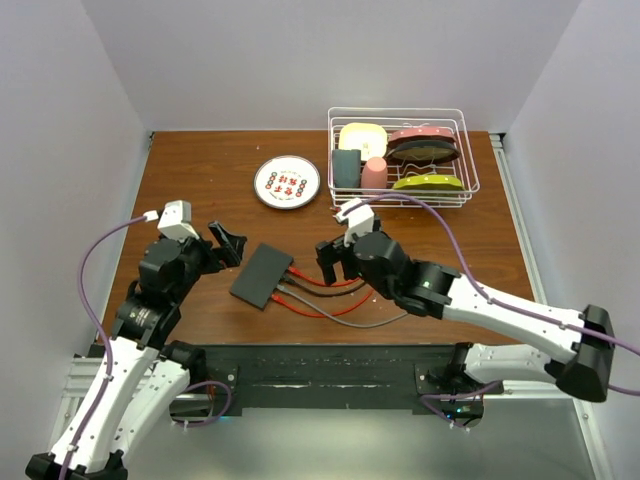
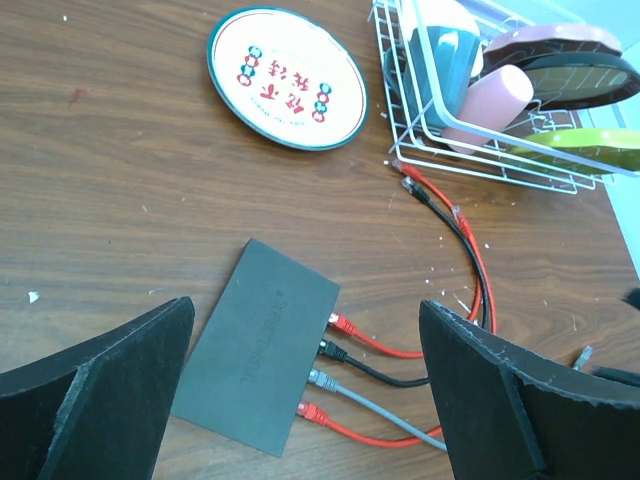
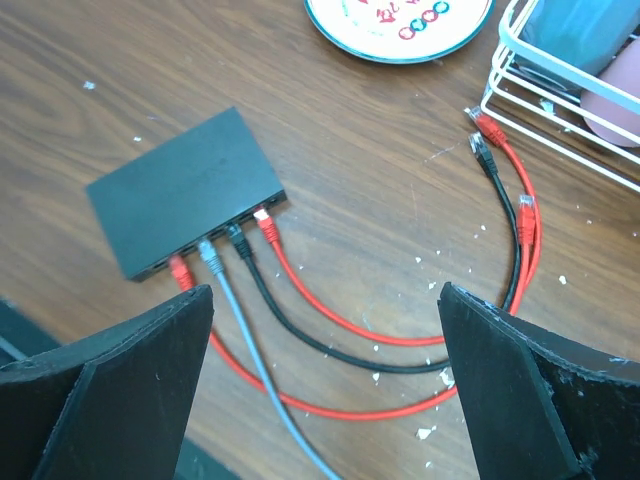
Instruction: Insert the plug into the switch port
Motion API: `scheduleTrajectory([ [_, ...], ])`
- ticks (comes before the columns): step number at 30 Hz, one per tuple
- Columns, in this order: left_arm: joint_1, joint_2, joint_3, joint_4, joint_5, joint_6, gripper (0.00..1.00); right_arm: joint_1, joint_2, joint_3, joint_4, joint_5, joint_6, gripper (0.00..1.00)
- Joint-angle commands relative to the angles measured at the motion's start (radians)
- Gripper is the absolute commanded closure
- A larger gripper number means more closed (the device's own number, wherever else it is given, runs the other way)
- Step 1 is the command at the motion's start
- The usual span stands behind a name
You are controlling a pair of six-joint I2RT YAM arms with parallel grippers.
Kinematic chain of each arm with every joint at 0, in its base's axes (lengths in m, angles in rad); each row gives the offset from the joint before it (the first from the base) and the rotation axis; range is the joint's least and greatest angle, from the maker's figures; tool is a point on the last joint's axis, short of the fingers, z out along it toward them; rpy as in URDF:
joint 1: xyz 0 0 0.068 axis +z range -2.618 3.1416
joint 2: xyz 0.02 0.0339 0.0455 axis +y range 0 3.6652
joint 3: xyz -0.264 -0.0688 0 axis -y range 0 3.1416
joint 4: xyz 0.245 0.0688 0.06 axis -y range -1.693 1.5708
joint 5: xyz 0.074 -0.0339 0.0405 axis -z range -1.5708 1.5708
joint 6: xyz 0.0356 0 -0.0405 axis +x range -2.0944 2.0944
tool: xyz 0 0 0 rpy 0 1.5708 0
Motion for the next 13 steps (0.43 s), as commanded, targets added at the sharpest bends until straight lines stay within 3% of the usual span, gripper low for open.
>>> scheduleTrajectory([
  [1, -0.005, 0.003, -0.008, 0.03, -0.01, -0.029, 0.0, -0.001, -0.116, -0.057, 0.044, -0.015, 0.021, 0.01],
  [13, -0.005, 0.03, -0.028, 0.132, 0.042, -0.015, 0.03, -0.001, -0.209, -0.074, 0.048, 0.164, -0.01, 0.01],
])
